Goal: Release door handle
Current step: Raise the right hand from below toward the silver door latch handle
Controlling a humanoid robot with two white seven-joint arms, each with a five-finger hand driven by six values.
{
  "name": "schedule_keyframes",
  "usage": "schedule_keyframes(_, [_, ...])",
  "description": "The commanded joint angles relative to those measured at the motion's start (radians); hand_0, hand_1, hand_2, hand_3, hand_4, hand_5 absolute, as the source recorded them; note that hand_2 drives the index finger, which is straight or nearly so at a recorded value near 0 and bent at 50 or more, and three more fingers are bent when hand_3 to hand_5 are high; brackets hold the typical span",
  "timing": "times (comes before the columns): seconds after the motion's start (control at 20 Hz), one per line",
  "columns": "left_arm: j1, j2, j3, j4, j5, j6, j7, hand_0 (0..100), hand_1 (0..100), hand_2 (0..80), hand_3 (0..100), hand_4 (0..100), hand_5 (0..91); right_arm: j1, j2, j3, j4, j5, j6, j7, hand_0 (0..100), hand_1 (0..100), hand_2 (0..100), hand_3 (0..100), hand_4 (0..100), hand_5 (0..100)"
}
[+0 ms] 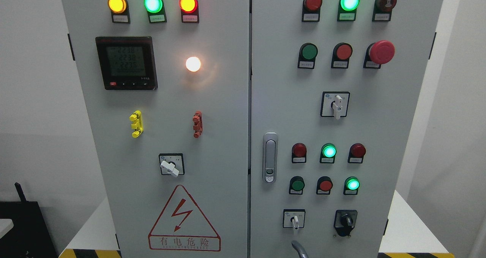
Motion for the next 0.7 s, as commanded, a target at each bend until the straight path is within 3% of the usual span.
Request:
schedule_keyframes(0.0, [0.0, 0.0, 0.0, -0.031, 0.001, 0.0, 0.001, 12, 39, 0.0, 0, 0, 0.0, -0.072, 0.042, -0.016, 0.049, 0.065, 0.015, 0.009, 26, 38, 0, 76, 67, 73])
schedule_keyframes(0.3, [0.0, 0.0, 0.0, -0.031, 0.001, 0.0, 0.001, 12, 39, 0.0, 0, 0, 0.0, -0.118, 0.045, -0.012, 0.065, 0.068, 0.048, 0.014, 27, 38, 0, 86, 82, 92])
schedule_keyframes(0.45, [0.0, 0.0, 0.0, -0.031, 0.0, 0.0, 0.001, 12, 39, 0.0, 0, 0, 0.0, -0.144, 0.048, -0.009, 0.077, 0.068, 0.048, 0.032, 27, 38, 0, 96, 88, 97])
schedule_keyframes(0.65, [0.0, 0.0, 0.0, -0.031, 0.0, 0.0, 0.001, 12, 39, 0.0, 0, 0, 0.0, -0.178, 0.048, -0.003, 0.089, 0.076, 0.05, 0.038, 27, 39, 0, 100, 91, 98])
